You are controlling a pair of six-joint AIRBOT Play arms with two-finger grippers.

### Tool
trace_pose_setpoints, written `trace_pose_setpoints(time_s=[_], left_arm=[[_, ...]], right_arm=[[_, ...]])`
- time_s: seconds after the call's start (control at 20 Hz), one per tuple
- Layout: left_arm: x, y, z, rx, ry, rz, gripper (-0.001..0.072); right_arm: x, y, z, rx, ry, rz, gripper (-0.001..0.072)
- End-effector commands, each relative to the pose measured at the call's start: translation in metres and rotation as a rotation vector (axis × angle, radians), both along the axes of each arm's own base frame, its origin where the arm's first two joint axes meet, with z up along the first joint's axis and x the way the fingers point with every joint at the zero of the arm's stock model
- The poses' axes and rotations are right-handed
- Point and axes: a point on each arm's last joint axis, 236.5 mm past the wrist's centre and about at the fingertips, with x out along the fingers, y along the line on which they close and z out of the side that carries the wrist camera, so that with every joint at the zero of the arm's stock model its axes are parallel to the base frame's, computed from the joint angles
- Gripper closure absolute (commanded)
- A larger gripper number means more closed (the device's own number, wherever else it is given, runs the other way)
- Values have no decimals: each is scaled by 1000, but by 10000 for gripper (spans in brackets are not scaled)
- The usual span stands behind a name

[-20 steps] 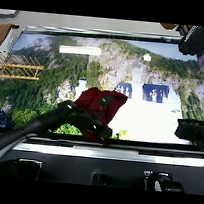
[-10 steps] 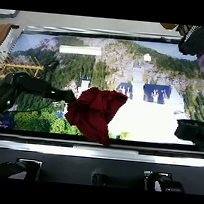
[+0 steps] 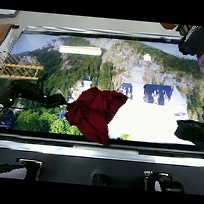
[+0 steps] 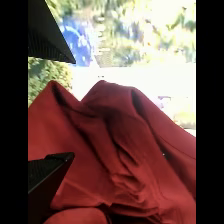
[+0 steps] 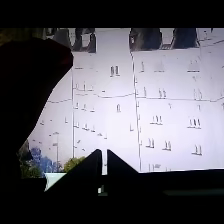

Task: Fold the clothes and pants, and hang the long-sleeved shirts on hangers.

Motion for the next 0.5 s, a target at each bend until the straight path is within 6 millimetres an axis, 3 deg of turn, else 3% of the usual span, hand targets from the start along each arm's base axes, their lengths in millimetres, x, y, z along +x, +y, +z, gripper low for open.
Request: trace_pose_setpoints(time_s=[0.0,0.1,0.15,0.45], left_arm=[[0,-3,-20,-17,32,4,103],[0,-6,-27,-17,44,0,103],[0,-7,-29,-15,45,-3,103],[0,-27,-45,-7,60,-42,119]], right_arm=[[-1,0,-1,5,7,-5,615],[-1,0,-2,7,10,-7,611],[-1,0,-2,9,12,-10,553],[-1,1,-1,18,12,-10,551]])
